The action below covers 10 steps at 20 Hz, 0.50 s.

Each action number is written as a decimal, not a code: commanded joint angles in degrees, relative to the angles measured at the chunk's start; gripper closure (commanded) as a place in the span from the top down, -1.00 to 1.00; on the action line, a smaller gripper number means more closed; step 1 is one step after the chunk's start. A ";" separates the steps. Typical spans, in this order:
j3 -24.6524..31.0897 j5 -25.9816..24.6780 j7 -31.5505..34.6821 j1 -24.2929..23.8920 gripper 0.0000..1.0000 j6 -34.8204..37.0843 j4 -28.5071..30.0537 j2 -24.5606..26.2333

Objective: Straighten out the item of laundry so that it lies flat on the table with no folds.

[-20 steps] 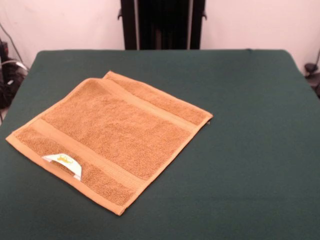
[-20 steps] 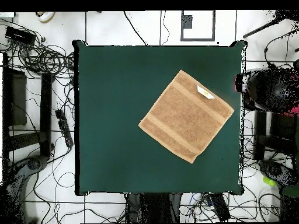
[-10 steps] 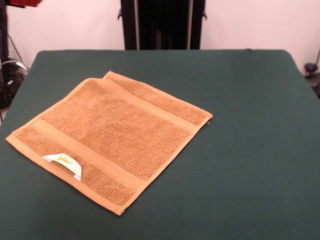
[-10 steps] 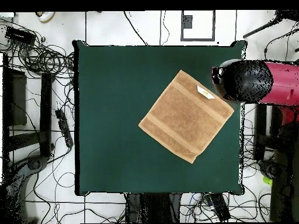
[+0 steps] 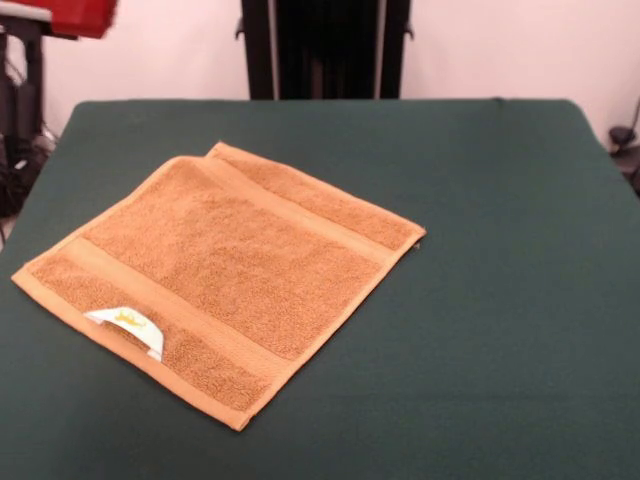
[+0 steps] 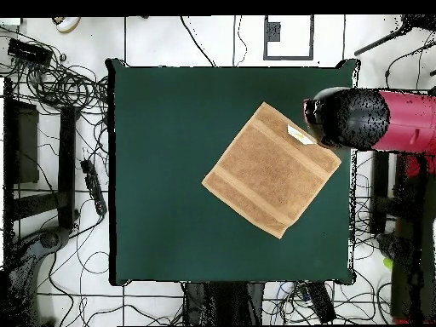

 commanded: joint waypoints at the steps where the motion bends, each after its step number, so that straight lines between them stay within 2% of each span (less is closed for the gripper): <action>1: 4.06 0.63 -19.11 -6.71 -1.00 5.07 2.87 0.27; 4: 7.22 1.35 -22.59 -9.16 -1.00 4.61 2.39 2.32; 10: 8.79 -0.48 -14.55 -7.67 -1.00 -2.87 4.45 7.21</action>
